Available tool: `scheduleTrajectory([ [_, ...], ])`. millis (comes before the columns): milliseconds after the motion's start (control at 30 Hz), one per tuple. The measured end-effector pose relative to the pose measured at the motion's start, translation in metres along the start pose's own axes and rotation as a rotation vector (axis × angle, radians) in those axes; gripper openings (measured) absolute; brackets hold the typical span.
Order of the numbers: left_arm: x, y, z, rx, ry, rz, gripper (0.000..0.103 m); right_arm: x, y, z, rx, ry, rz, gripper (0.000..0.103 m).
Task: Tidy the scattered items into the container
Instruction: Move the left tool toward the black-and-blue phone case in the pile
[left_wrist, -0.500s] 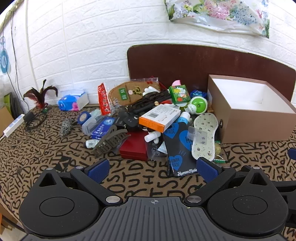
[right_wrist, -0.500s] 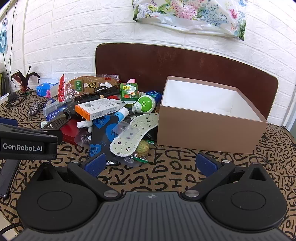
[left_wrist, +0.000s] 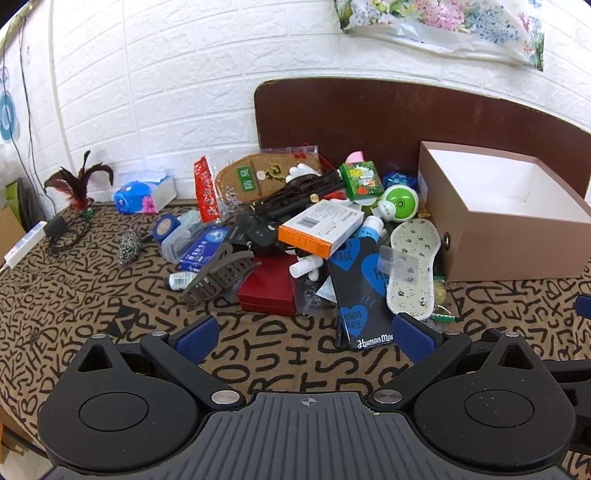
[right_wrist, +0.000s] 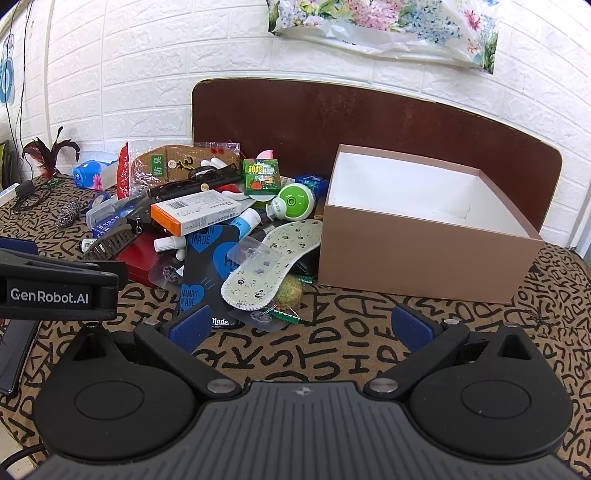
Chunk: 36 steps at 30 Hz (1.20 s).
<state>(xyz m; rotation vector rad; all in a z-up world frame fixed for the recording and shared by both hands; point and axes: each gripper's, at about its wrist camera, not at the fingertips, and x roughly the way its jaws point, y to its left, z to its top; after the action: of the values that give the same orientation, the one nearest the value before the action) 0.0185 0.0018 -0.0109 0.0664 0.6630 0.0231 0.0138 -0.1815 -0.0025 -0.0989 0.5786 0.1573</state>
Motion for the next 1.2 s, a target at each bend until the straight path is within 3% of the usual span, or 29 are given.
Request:
scheduleTrajectory([
  [967,0.031,0.003,0.007,-0.004,0.058,-0.003,0.103,0.034,0.003,0.006,-0.008,0.053,0.025,0.103],
  [1200,0.051,0.005,0.005,-0.012,0.108,-0.017,0.103,0.051,0.003,0.003,-0.015,0.076,0.043,0.103],
])
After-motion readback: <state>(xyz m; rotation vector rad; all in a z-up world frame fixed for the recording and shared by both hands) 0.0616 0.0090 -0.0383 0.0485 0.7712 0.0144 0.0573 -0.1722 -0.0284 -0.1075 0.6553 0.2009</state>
